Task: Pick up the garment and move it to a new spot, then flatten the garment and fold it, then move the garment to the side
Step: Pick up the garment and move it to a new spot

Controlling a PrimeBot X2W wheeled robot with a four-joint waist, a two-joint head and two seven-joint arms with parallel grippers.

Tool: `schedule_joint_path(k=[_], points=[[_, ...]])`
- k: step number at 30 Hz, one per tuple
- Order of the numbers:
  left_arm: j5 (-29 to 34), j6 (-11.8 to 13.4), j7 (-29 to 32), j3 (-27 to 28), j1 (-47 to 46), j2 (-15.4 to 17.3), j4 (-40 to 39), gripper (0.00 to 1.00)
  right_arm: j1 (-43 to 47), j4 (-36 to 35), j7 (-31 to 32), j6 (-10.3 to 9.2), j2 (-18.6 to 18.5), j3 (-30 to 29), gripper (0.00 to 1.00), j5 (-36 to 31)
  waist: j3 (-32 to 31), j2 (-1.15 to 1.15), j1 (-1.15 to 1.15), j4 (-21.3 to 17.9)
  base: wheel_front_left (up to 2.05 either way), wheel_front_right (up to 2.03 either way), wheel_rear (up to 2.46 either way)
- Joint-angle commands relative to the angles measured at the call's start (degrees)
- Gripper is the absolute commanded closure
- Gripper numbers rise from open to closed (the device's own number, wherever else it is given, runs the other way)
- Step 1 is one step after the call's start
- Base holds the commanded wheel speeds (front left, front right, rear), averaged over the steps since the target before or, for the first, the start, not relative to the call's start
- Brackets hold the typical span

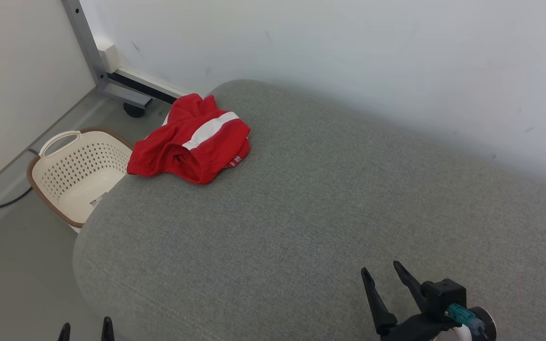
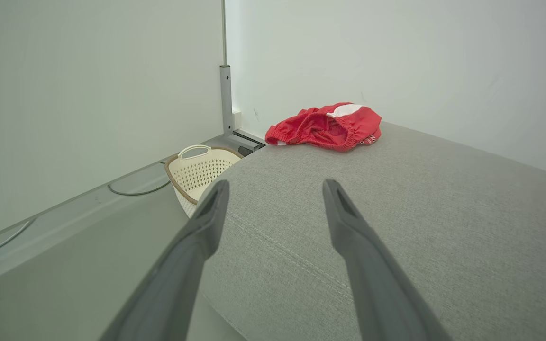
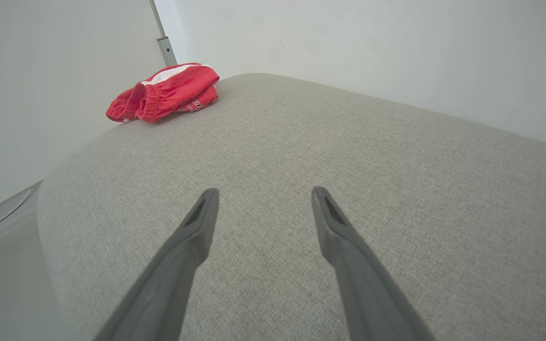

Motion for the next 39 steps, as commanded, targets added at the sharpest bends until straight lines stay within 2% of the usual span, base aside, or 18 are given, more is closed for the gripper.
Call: schedule_joint_path(k=[1,7,11,16,22,29,34,37,39], points=[[0.12,0.18,-0.16,0.07,0.48,-0.24,-0.15,0.00,-0.21,0.44,-0.31,-0.10,-0.04,0.19,0.00,0.08,-0.03,-0.01,-0.01,-0.04,0.00,0.00,0.00],[-0.18,-0.76,-0.05,-1.66,-1.78,-0.18,1.50,0.00,-0.16,0.06,-0.14,-0.10,-0.04,-0.23,0.00,-0.24,0.20,-0.01,-0.01,-0.07,0.00,0.00,0.00],[-1.22,-1.54,2.21,-3.47,-5.87,0.17,4.20,0.00,-0.75,-1.61,0.95,-0.10,-0.04,-0.02,0.00,-1.19,1.84,-0.01,-0.01,0.06,0.00,0.00,0.00],[-3.11,-2.07,5.36,-5.63,-17.97,-0.03,10.29,0.00,-1.95,-5.26,3.81,-0.10,-1.40,0.72,0.00,-3.01,5.94,-0.01,-0.01,0.25,0.00,0.00,0.00],[-6.77,-2.69,9.92,-8.42,-37.49,-0.82,23.95,0.00,-3.28,-13.26,8.28,-0.10,-4.86,1.59,0.00,-4.34,11.36,-0.01,-0.01,-0.12,0.00,0.00,0.00],[-16.69,-3.02,13.45,-2.48,-55.24,0.50,38.42,0.00,-6.68,-24.48,15.23,-0.11,-9.42,7.03,0.00,-4.60,20.86,-0.01,-0.01,-7.65,0.00,0.00,0.00],[-21.87,-3.03,17.88,-0.63,-62.70,2.72,44.95,0.00,-5.91,-32.53,18.11,-0.11,-11.06,6.81,0.00,-5.07,25.90,-0.01,-0.01,-11.77,0.00,0.00,0.00],[-23.09,-3.00,19.19,-1.48,-64.44,3.28,46.28,0.00,-5.12,-35.20,19.11,-0.11,-11.87,5.75,0.00,-5.70,27.45,-0.01,-0.01,-12.73,0.00,0.00,0.00],[-22.95,-3.01,20.28,-3.14,-65.65,4.81,47.41,0.00,-4.47,-37.49,20.19,-0.11,-12.20,5.24,0.00,-6.31,28.84,-0.01,-0.01,-13.60,0.00,0.00,0.00]])
